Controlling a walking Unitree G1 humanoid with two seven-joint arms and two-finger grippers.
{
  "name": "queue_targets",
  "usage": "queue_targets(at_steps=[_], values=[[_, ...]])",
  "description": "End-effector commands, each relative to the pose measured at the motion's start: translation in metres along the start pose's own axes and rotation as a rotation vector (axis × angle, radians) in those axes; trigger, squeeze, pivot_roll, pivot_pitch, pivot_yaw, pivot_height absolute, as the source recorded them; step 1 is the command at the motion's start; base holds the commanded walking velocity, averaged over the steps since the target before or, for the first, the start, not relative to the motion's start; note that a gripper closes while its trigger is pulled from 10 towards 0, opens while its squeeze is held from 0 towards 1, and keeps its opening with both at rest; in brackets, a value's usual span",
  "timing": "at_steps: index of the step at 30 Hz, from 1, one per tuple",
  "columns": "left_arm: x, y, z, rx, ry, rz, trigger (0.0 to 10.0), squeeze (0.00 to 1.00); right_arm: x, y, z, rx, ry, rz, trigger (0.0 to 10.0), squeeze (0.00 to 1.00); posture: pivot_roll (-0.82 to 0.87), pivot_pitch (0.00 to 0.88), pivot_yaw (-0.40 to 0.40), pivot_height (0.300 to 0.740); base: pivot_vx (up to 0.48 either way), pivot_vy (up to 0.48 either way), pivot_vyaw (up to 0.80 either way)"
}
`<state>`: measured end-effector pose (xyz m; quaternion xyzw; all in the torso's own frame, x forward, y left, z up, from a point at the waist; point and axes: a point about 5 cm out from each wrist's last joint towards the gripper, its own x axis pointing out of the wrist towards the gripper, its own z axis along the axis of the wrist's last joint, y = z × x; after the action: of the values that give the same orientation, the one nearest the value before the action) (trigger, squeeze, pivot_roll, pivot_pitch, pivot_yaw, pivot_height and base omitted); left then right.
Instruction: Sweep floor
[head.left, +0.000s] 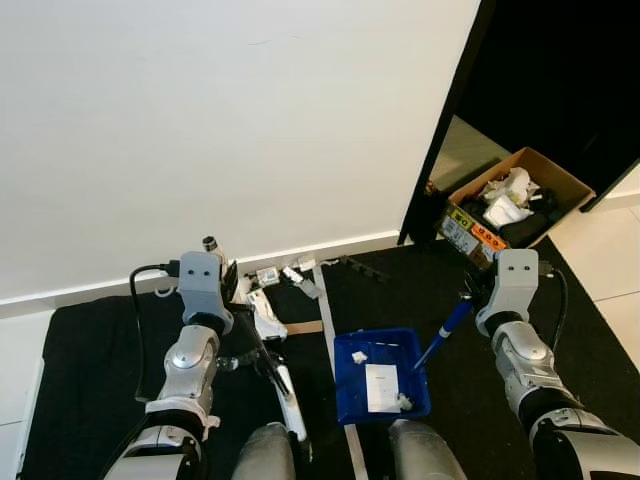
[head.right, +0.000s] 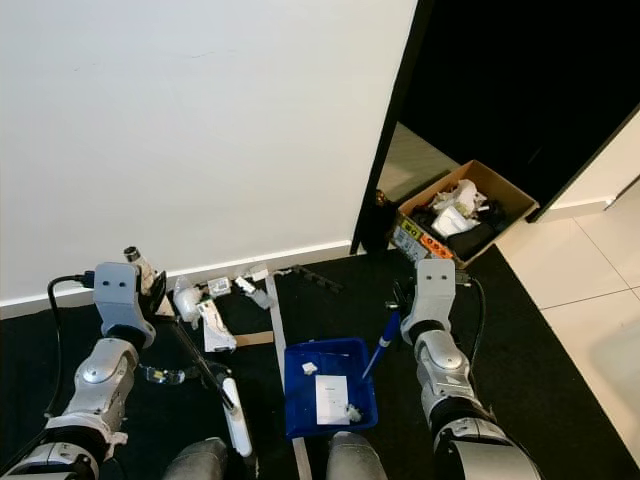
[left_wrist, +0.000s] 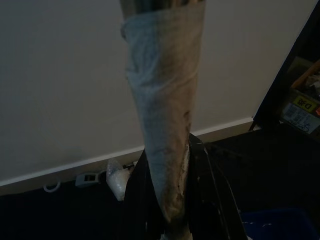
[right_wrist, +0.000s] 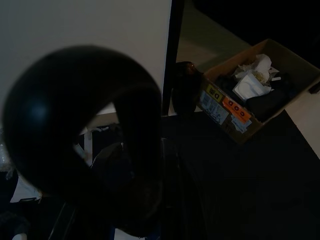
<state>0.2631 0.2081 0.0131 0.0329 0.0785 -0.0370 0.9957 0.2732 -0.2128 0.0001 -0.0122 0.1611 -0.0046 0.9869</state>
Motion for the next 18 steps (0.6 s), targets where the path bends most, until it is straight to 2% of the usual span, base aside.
queue_targets(at_steps=[1, 18], values=[[-0.0055, 0.0065, -0.0070, 0.042, 0.048, -0.005, 10.0, 0.00, -0.0062, 0.0026, -0.0159, 0.002, 0.075, 0.004, 10.0, 0.00, 0.05, 0.013, -0.007, 0.740, 0.000, 0.000, 0.00], [-0.0037, 0.0093, -0.0059, 0.045, 0.053, -0.002, 10.0, 0.00, -0.0015, 0.0052, -0.0103, 0.015, 0.065, -0.003, 10.0, 0.00, 0.07, 0.033, 0.004, 0.740, 0.000, 0.000, 0.00]])
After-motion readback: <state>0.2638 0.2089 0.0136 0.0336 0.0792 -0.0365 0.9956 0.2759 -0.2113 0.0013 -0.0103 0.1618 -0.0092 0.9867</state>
